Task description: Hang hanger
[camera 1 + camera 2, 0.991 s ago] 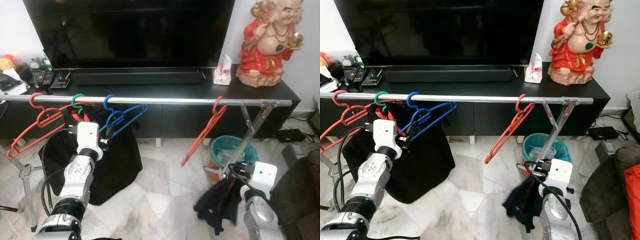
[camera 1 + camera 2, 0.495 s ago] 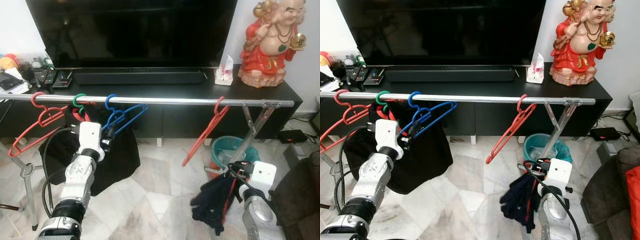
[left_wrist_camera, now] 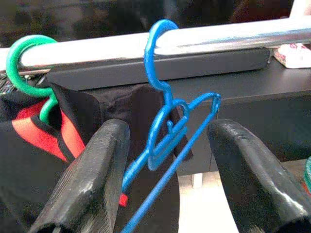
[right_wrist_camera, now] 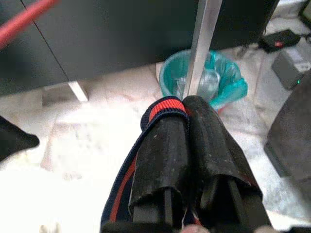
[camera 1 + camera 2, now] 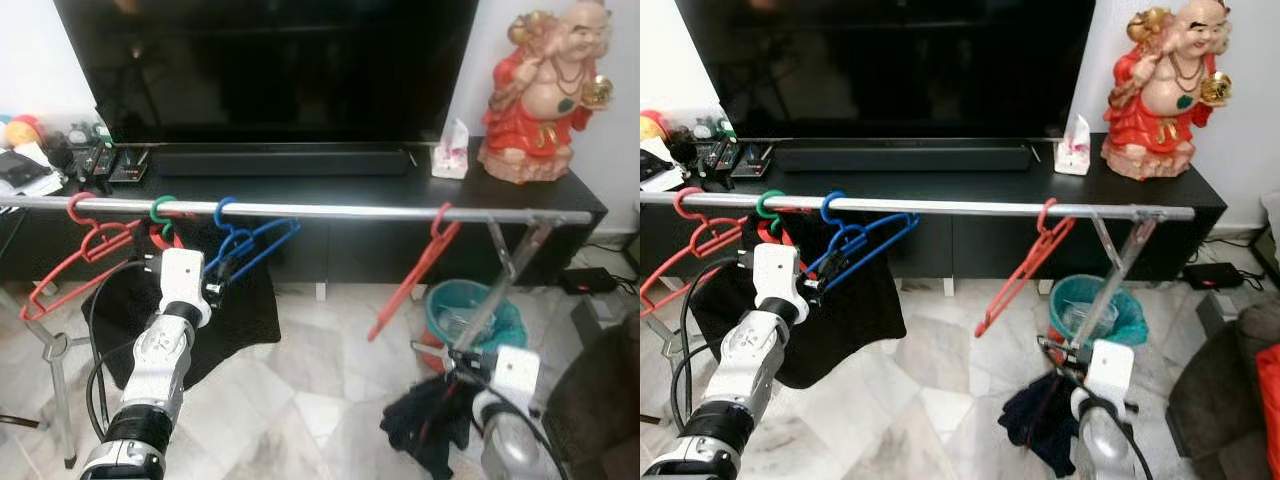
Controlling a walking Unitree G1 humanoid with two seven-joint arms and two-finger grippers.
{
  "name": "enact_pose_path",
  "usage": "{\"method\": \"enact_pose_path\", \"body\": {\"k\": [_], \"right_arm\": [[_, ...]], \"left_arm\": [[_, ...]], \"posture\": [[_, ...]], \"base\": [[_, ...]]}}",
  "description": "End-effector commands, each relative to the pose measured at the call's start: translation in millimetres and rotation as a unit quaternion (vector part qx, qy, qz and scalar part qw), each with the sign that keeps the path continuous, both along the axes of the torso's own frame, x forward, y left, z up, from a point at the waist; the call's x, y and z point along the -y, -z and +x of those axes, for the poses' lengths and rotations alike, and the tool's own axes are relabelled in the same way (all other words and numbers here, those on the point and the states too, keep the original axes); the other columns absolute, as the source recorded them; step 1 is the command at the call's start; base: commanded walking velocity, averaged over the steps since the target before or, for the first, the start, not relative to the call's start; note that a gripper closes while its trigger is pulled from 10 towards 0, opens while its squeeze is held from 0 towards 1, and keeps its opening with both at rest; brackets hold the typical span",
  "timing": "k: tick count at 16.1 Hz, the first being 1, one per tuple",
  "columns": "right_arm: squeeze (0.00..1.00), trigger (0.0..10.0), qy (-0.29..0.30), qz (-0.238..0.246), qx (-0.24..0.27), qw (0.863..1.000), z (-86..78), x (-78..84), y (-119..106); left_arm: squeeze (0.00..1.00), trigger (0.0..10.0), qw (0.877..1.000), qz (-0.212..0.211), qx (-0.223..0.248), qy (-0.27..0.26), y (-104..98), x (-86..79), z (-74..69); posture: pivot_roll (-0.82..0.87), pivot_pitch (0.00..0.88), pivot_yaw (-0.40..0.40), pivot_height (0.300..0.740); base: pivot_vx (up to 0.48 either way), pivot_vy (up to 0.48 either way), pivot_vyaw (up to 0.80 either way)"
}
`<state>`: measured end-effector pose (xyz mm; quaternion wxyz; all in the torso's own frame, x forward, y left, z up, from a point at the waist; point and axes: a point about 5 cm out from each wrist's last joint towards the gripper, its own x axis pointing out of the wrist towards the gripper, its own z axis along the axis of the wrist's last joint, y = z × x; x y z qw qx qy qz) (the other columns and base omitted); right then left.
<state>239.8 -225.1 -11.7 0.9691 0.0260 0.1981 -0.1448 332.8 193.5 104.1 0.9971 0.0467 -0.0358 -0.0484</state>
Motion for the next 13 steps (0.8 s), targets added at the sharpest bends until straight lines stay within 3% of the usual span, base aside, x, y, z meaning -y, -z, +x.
{"method": "enact_pose_path", "body": {"k": [1, 9, 13], "right_arm": [[0.00, 10.0, 0.000, -0.001, 0.011, 1.000, 2.5, -0.5, -2.4], [0.00, 10.0, -0.005, -0.004, 0.026, 1.000, 9.2, -2.0, -4.9], [0.00, 10.0, -0.008, -0.004, 0.028, 1.000, 9.4, -1.9, -5.0]], "left_arm": [[0.00, 10.0, 1.000, 0.003, 0.001, -0.003, -1.7, -1.1, -0.5], [0.00, 10.0, 1.000, 0.001, 0.010, -0.001, -4.9, -1.2, -2.0], [0.00, 10.0, 1.000, 0.002, 0.009, 0.004, -4.7, -4.0, -8.8]], "posture": [[-0.21, 0.000, 0.020, 0.740], [-0.21, 0.000, 0.024, 0.740], [-0.21, 0.000, 0.023, 0.740]], "base": [[0.300, 0.000, 0.00], [0.373, 0.000, 0.00], [0.000, 0.000, 0.00]]}}
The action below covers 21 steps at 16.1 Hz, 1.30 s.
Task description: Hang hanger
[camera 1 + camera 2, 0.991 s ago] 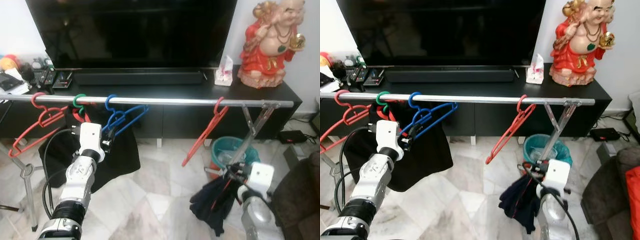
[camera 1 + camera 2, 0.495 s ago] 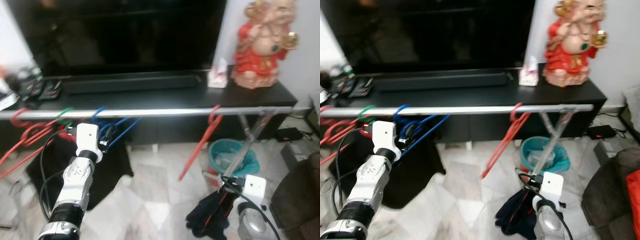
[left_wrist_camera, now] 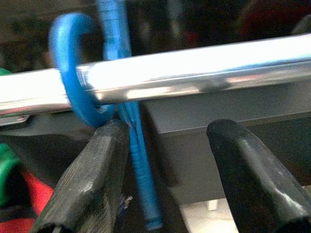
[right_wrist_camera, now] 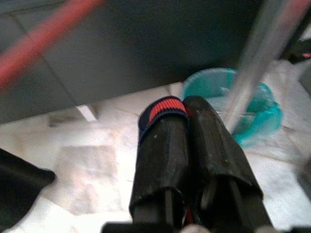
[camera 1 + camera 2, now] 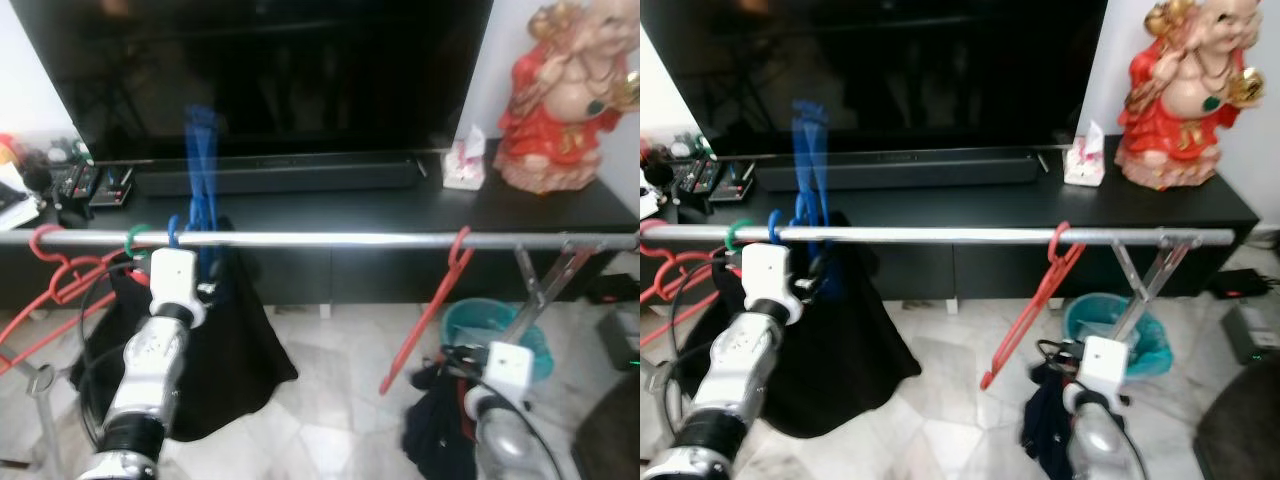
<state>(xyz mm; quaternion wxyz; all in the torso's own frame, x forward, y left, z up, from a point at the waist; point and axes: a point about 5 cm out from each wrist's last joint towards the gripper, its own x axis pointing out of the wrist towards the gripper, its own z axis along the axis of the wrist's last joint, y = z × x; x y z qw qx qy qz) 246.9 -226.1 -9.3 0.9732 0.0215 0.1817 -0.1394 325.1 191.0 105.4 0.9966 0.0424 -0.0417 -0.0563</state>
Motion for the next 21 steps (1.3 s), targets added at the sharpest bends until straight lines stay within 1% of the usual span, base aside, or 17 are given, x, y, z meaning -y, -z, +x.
{"method": "enact_pose_path", "body": {"k": [1, 4, 7, 9, 10, 11, 12, 13, 16, 18, 19, 20, 21], "right_arm": [[0.00, 10.0, -0.003, 0.002, 0.012, 1.000, 2.3, -3.1, -2.5], [0.00, 10.0, -0.006, 0.003, 0.012, 1.000, 2.7, -4.7, -2.3], [0.00, 10.0, -0.008, 0.004, 0.013, 1.000, 3.6, -6.0, -2.3], [0.00, 10.0, -0.009, 0.004, 0.013, 1.000, 3.7, -6.2, -2.2], [0.00, 10.0, -0.009, 0.004, 0.013, 1.000, 3.6, -6.1, -2.2], [0.00, 10.0, -0.010, 0.004, 0.012, 1.000, 3.6, -6.4, -1.9], [0.00, 10.0, -0.010, 0.005, 0.012, 1.000, 3.6, -6.7, -1.8], [0.00, 10.0, -0.011, 0.006, 0.011, 1.000, 3.5, -7.4, -1.2], [0.00, 10.0, -0.013, 0.009, 0.012, 1.000, 4.7, -9.8, -1.3], [0.00, 10.0, -0.014, 0.009, 0.012, 1.000, 4.6, -9.6, -1.2], [0.00, 10.0, -0.014, 0.009, 0.011, 1.000, 4.6, -9.4, -1.2], [0.00, 10.0, -0.013, 0.009, 0.011, 1.000, 4.5, -8.9, -1.1], [0.00, 10.0, -0.013, 0.009, 0.011, 1.000, 4.5, -8.9, -1.1]], "left_arm": [[0.00, 10.0, 1.000, 0.007, -0.004, 0.004, -1.3, -7.9, -4.4], [0.00, 10.0, 0.999, 0.009, -0.027, 0.021, 6.3, -11.6, -13.0], [0.00, 10.0, 0.999, 0.010, -0.035, 0.027, 7.3, -12.8, -17.3], [0.00, 10.0, 0.997, 0.012, -0.048, 0.050, 7.8, -10.7, -25.7], [0.00, 10.0, 0.997, 0.014, -0.051, 0.057, 8.2, -10.1, -27.6], [0.00, 10.0, 0.992, 0.018, -0.077, 0.099, 12.1, -6.6, -37.5], [0.00, 10.0, 0.989, 0.018, -0.088, 0.113, 14.1, -5.4, -39.6], [0.00, 10.0, 0.984, 0.029, -0.109, 0.137, 18.3, -3.8, -42.7], [0.00, 10.0, 0.973, 0.029, -0.151, 0.174, 23.3, -1.2, -45.0], [0.00, 10.0, 0.973, 0.029, -0.157, 0.168, 22.2, -1.6, -42.5], [0.00, 10.0, 0.975, 0.029, -0.158, 0.155, 22.4, -2.2, -39.9], [0.00, 10.0, 0.978, 0.028, -0.162, 0.131, 23.0, -3.6, -36.0], [0.00, 10.0, 0.978, 0.028, -0.162, 0.131, 23.0, -3.6, -36.0]], "posture": [[-0.21, 0.000, 0.023, 0.740], [-0.21, 0.000, 0.021, 0.740], [-0.20, 0.000, 0.022, 0.740], [-0.21, 0.000, 0.024, 0.740], [-0.20, 0.000, 0.024, 0.740], [-0.20, 0.000, 0.024, 0.740], [-0.20, 0.000, 0.024, 0.740], [-0.20, 0.000, 0.024, 0.740], [-0.20, 0.000, 0.028, 0.740], [-0.20, 0.000, 0.028, 0.740], [-0.20, 0.000, 0.029, 0.740], [-0.20, 0.000, 0.029, 0.740], [-0.20, 0.000, 0.029, 0.740]], "base": [[0.000, 0.000, 0.00], [0.000, 0.000, 0.00], [0.000, 0.000, 0.00], [0.000, 0.000, 0.00], [0.000, 0.000, 0.00], [0.000, 0.000, 0.00], [0.000, 0.000, 0.00], [0.000, 0.000, 0.00], [0.000, 0.000, 0.00], [0.000, 0.000, 0.00], [0.000, 0.000, 0.00], [0.000, 0.000, 0.00], [0.000, 0.000, 0.00]]}}
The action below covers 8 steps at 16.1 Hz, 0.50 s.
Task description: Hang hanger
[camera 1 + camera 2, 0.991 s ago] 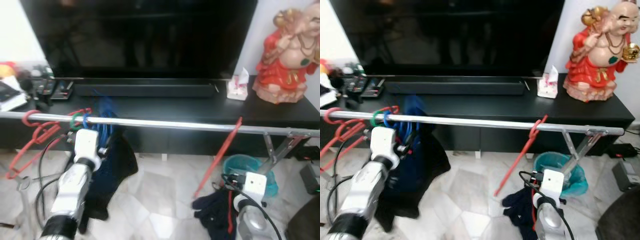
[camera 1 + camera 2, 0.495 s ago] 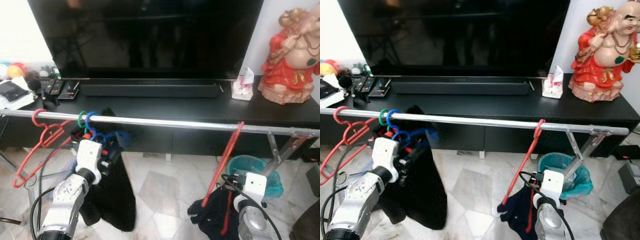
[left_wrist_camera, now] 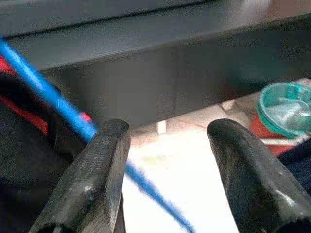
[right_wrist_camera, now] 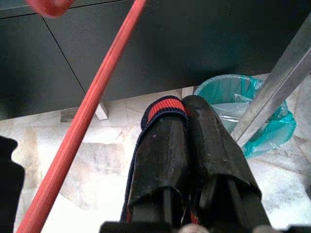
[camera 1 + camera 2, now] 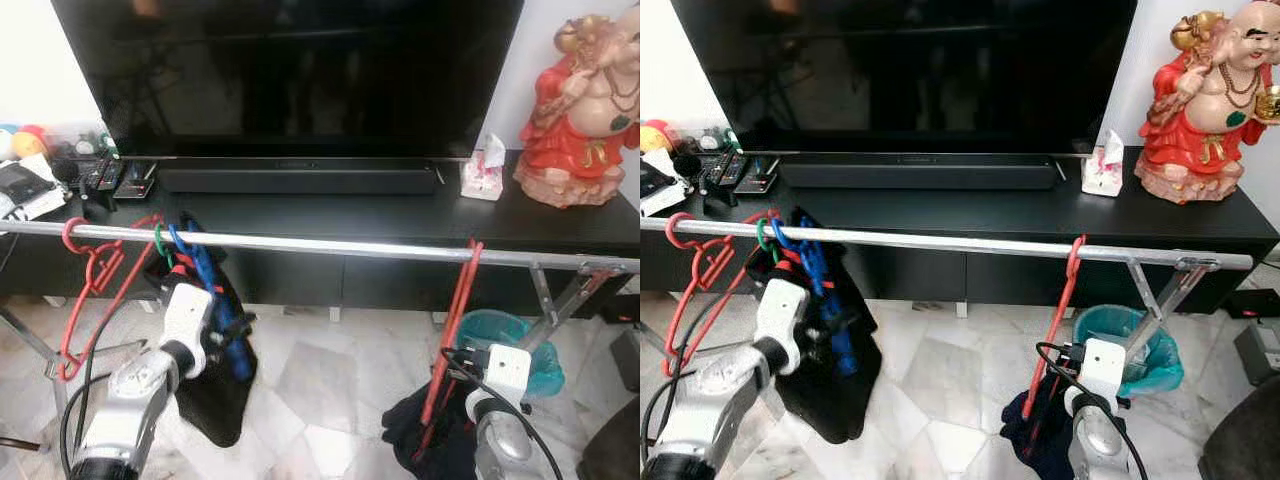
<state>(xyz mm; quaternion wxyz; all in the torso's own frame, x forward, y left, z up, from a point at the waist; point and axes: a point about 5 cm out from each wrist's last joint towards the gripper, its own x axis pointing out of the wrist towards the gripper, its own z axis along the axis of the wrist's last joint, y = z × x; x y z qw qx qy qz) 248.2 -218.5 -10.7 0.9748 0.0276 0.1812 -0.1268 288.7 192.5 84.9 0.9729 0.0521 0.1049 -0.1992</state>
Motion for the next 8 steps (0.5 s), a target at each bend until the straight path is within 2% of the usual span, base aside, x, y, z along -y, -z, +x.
{"method": "enact_pose_path", "body": {"k": [1, 2, 5, 8], "right_arm": [[0.00, 10.0, -0.003, 0.000, 0.010, 1.000, 3.4, -0.9, -2.9], [0.00, 10.0, -0.003, -0.001, 0.011, 1.000, 3.4, -0.2, -3.4], [0.00, 10.0, -0.004, -0.001, 0.011, 1.000, 3.6, 0.3, -3.4], [0.00, 10.0, -0.007, 0.000, 0.009, 1.000, 4.5, -1.6, -3.0]], "left_arm": [[0.00, 10.0, 0.999, -0.002, -0.007, -0.038, 1.8, -4.6, 4.9], [0.00, 10.0, 0.997, -0.012, -0.003, -0.071, -2.2, -9.8, 8.8], [0.00, 10.0, 0.996, -0.044, 0.003, -0.076, -14.9, -13.8, 9.7], [0.00, 10.0, 0.998, -0.028, -0.008, -0.054, -25.7, -14.6, 7.6]], "posture": [[-0.20, 0.000, 0.028, 0.740], [-0.21, 0.000, 0.029, 0.740], [-0.20, 0.000, 0.028, 0.740], [-0.20, 0.000, 0.028, 0.740]], "base": [[0.000, 0.000, 0.00], [0.000, 0.000, 0.00], [0.000, 0.000, 0.00], [0.000, 0.000, 0.00]]}}
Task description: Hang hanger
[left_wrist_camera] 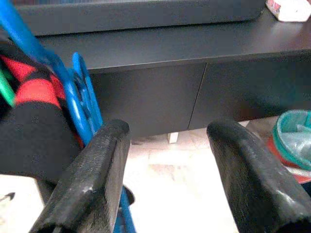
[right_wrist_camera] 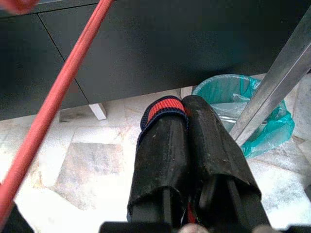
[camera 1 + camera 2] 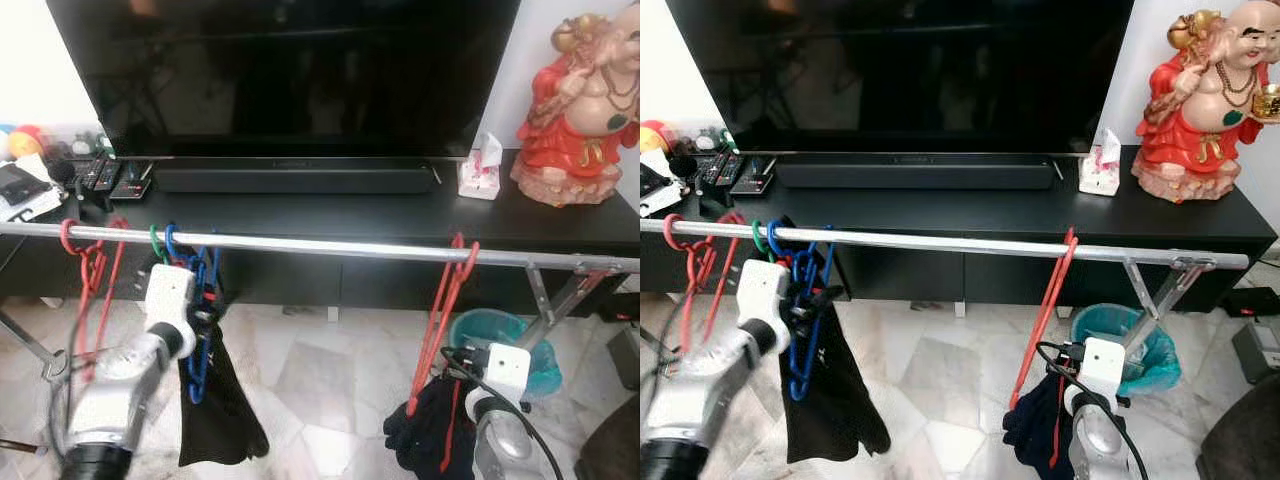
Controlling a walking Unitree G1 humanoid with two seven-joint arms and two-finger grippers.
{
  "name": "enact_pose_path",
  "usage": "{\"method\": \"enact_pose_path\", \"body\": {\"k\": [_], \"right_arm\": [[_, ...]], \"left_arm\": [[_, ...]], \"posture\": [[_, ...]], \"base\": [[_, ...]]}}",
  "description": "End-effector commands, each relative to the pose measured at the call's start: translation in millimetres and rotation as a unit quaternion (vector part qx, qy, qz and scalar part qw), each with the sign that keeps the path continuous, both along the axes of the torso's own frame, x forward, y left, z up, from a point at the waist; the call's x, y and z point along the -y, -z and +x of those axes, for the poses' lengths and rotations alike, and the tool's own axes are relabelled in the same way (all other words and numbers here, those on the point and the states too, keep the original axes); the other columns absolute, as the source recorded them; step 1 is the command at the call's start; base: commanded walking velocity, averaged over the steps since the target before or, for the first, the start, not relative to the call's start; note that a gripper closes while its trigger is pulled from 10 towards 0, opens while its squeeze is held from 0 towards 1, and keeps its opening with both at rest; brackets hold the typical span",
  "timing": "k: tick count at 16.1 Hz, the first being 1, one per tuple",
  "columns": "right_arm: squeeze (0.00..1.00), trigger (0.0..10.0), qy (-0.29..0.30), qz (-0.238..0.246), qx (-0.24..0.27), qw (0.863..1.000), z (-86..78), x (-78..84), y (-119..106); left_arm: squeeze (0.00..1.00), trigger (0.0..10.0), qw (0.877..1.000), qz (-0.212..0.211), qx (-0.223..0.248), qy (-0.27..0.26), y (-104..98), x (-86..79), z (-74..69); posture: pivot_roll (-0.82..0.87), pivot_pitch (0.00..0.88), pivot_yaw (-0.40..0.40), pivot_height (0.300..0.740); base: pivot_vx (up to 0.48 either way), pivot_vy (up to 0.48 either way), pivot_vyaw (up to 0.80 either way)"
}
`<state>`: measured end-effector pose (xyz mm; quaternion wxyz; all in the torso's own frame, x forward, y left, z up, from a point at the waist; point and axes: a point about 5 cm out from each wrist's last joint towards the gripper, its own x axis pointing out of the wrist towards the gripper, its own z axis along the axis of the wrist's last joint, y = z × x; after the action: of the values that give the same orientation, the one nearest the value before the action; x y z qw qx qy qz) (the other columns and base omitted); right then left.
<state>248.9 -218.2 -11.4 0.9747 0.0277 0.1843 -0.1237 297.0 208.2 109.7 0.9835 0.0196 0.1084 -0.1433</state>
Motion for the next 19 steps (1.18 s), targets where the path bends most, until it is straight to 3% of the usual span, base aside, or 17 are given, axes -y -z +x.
{"method": "enact_pose_path", "body": {"k": [1, 3, 6, 8, 10, 17, 19], "right_arm": [[0.00, 10.0, -0.005, -0.001, 0.012, 1.000, 4.0, -1.6, -3.7], [0.00, 10.0, -0.008, -0.001, 0.011, 1.000, 4.5, -3.1, -3.6], [0.00, 10.0, -0.011, -0.001, 0.010, 1.000, 4.9, -4.6, -3.2], [0.00, 10.0, -0.010, -0.001, 0.011, 1.000, 5.2, -4.9, -3.4], [0.00, 10.0, -0.009, -0.002, 0.008, 1.000, 3.6, -2.8, -2.1], [0.00, 10.0, -0.012, 0.000, 0.009, 1.000, 4.0, -5.9, -2.1], [0.00, 10.0, -0.013, -0.001, 0.009, 1.000, 4.2, -5.9, -2.1]], "left_arm": [[0.00, 10.0, 1.000, 0.001, -0.005, 0.012, -3.8, 1.6, -1.3], [0.00, 10.0, 0.999, 0.028, -0.017, 0.040, -15.1, 7.9, -1.9], [0.00, 10.0, 0.998, 0.047, -0.043, 0.025, -11.8, 8.6, -0.2], [0.00, 10.0, 0.997, 0.052, -0.060, 0.001, -7.3, 6.9, 1.4], [0.00, 10.0, 0.989, 0.073, -0.118, -0.055, -1.0, -3.7, 0.0], [0.00, 10.0, 0.982, 0.055, -0.141, -0.112, -2.3, -9.9, 1.7], [0.00, 10.0, 0.985, 0.032, -0.127, -0.110, 0.1, -5.0, 5.5]], "posture": [[-0.20, 0.000, 0.028, 0.740], [-0.19, 0.000, 0.029, 0.740], [-0.19, 0.000, 0.033, 0.740], [-0.20, 0.000, 0.036, 0.740], [-0.20, 0.000, 0.036, 0.740], [-0.19, 0.000, 0.035, 0.740], [-0.19, 0.000, 0.034, 0.740]], "base": [[0.000, 0.000, 0.00], [0.000, 0.000, 0.00], [0.000, 0.000, 0.00], [0.000, 0.000, 0.00], [0.000, 0.000, 0.00], [0.000, 0.000, 0.00], [0.000, 0.000, 0.00]]}}
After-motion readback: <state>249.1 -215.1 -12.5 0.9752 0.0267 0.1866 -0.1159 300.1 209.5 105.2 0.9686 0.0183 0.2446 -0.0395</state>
